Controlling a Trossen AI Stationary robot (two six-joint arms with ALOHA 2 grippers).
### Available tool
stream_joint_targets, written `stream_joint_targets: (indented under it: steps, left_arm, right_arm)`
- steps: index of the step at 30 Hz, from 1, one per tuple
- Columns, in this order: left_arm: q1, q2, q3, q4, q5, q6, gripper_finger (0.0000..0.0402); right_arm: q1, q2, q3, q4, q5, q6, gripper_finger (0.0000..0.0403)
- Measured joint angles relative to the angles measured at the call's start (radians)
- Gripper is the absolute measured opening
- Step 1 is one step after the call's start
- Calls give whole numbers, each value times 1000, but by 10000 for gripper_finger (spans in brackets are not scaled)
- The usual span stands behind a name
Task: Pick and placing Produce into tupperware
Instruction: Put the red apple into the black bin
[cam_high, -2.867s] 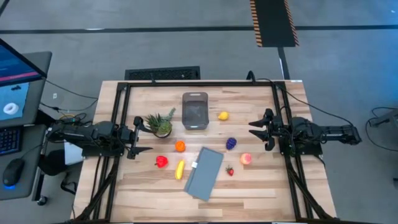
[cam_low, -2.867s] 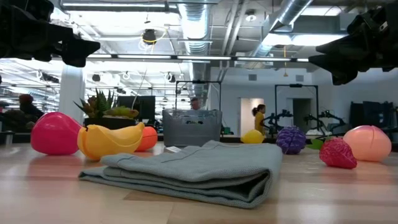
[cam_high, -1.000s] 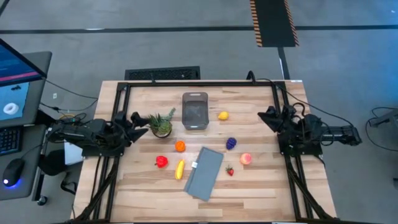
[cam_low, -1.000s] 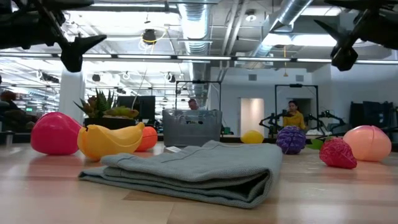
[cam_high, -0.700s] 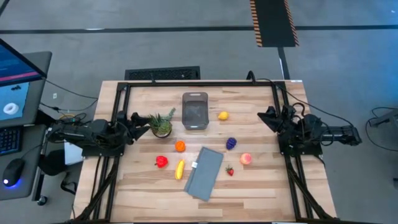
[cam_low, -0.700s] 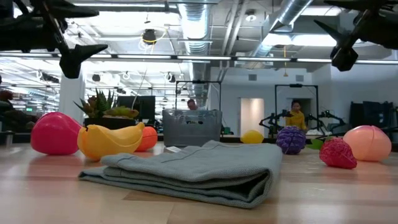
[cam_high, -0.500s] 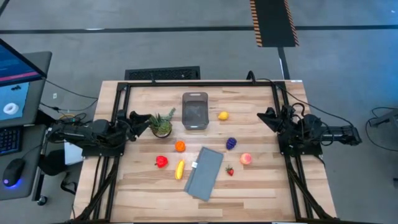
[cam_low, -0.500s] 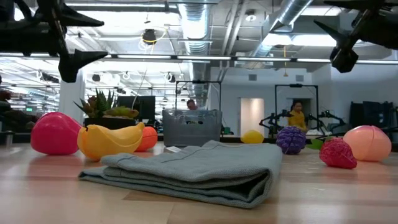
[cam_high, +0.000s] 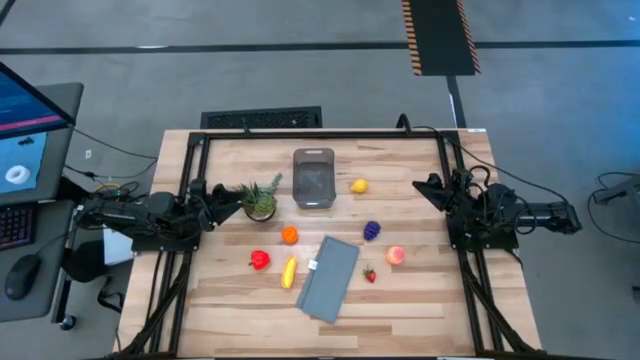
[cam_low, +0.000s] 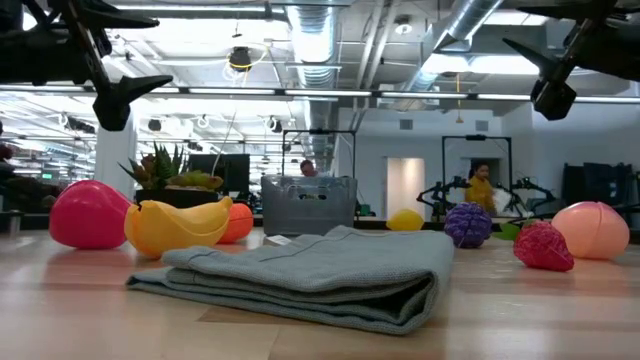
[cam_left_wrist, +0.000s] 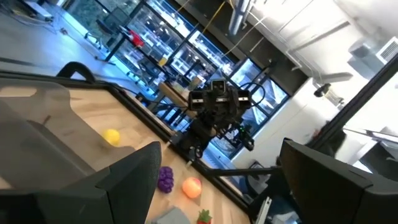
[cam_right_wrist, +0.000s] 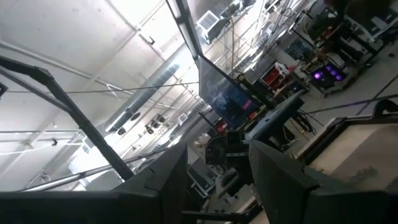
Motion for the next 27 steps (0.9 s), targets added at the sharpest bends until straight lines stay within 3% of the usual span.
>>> stream_joint_targets:
  steps: [10,17,24,27]
  left_arm:
    - [0,0,0,-5,15,-54,316]
    - [0,0,0,-83,-45,-74,316]
    - [0,0,0,-133,-44,-61,316]
    - [0,0,0,-132,-51,22,316]
  right_arm:
    - [27,0,0,-15,-3,0,196]
    - [35,0,0,-95,-4,-1,196]
    - [34,0,0,-124,-46,-1,196]
    - [34,0,0,-124,-41,-1,196]
